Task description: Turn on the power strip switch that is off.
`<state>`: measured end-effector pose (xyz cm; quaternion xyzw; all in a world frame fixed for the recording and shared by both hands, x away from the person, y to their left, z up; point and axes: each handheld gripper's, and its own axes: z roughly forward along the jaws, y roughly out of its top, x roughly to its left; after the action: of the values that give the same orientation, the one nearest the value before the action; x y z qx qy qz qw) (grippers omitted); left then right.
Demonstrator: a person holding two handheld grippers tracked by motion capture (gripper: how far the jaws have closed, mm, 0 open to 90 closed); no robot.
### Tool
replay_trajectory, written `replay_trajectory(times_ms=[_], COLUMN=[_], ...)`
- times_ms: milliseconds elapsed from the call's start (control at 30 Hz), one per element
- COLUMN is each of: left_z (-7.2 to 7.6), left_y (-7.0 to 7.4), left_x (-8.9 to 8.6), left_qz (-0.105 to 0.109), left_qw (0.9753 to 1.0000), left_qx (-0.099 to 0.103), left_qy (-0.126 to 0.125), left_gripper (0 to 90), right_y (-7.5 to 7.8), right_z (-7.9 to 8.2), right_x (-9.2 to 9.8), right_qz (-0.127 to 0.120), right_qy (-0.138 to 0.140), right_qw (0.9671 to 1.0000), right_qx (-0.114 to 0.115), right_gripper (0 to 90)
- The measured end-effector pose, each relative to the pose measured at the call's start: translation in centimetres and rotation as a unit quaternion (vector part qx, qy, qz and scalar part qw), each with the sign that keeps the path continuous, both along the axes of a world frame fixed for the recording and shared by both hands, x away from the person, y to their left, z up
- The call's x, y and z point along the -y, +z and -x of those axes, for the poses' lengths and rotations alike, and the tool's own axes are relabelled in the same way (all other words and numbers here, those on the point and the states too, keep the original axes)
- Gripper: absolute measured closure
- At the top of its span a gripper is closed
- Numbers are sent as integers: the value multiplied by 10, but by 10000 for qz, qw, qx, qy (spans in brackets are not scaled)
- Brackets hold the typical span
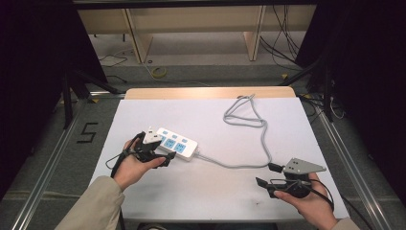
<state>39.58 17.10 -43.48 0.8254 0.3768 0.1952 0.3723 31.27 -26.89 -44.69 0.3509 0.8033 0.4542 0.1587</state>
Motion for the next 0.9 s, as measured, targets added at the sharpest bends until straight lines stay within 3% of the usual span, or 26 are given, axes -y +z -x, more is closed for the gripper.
replay_trajectory(times_ms=[733, 900], left_z=[50, 60], left_y=[-7, -12], left_x=[-20, -26], left_qz=[20, -55], left_qw=[9996, 9997], left_qx=[231, 172], left_qy=[-165, -168], left_gripper=[234, 234], right_y=[-1, -1], right_z=[0, 0], right_x=[0, 0], right_qz=[10, 9], right_qy=[-20, -16], right_qw=[10000, 10000], right_qx=[-27, -28], right_gripper=[294, 294])
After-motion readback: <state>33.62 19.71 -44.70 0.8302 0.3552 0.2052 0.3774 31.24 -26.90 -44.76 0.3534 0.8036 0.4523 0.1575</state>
